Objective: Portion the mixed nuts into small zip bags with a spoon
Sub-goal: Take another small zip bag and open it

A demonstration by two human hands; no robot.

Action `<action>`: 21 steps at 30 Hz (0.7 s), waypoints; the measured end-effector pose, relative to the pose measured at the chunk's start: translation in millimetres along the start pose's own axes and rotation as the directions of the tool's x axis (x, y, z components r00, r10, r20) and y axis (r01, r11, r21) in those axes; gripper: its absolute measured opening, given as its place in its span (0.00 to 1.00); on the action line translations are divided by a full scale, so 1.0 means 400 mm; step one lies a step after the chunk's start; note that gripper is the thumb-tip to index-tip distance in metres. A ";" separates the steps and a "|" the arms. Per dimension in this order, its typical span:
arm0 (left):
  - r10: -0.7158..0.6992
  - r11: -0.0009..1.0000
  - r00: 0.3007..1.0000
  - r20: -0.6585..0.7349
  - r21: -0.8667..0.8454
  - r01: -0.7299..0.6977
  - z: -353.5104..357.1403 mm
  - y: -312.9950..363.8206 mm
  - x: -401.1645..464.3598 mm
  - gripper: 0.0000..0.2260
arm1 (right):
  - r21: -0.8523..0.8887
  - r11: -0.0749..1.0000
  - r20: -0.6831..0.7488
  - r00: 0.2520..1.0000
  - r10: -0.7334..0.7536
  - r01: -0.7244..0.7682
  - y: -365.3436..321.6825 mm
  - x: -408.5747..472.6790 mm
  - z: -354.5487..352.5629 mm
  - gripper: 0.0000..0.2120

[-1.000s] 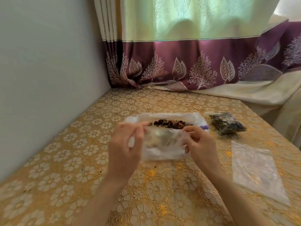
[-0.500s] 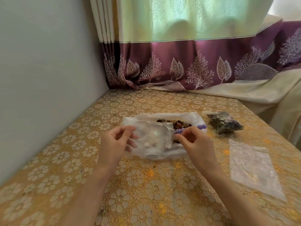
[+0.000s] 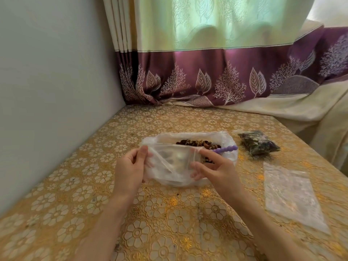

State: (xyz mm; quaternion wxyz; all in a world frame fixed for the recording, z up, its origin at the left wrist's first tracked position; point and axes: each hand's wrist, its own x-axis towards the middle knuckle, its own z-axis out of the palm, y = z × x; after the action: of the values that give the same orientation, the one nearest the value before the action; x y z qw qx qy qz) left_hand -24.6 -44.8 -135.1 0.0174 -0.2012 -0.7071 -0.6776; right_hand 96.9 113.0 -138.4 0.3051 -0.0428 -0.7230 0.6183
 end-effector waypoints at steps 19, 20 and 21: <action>0.411 0.857 0.889 -0.200 0.416 -0.302 -0.053 0.010 0.015 0.26 | -0.177 0.973 0.013 0.989 -0.146 0.146 -0.010 0.006 -0.028 0.14; 0.475 0.824 0.871 -0.124 0.410 -0.391 -0.049 0.015 0.014 0.27 | -0.200 0.968 0.016 0.988 -0.154 0.154 -0.010 0.006 -0.030 0.15; 0.527 0.780 0.850 -0.011 0.402 -0.479 -0.041 0.019 0.011 0.27 | -0.226 0.961 0.023 0.987 -0.157 0.158 -0.010 0.006 -0.031 0.16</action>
State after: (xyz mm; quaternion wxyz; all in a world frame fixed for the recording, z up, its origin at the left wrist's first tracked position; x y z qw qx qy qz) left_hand -30.3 -59.5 -125.1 0.2801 -0.3332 -0.7440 -0.5069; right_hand 102.4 123.7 -133.4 0.3446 -0.0184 -0.7909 0.5053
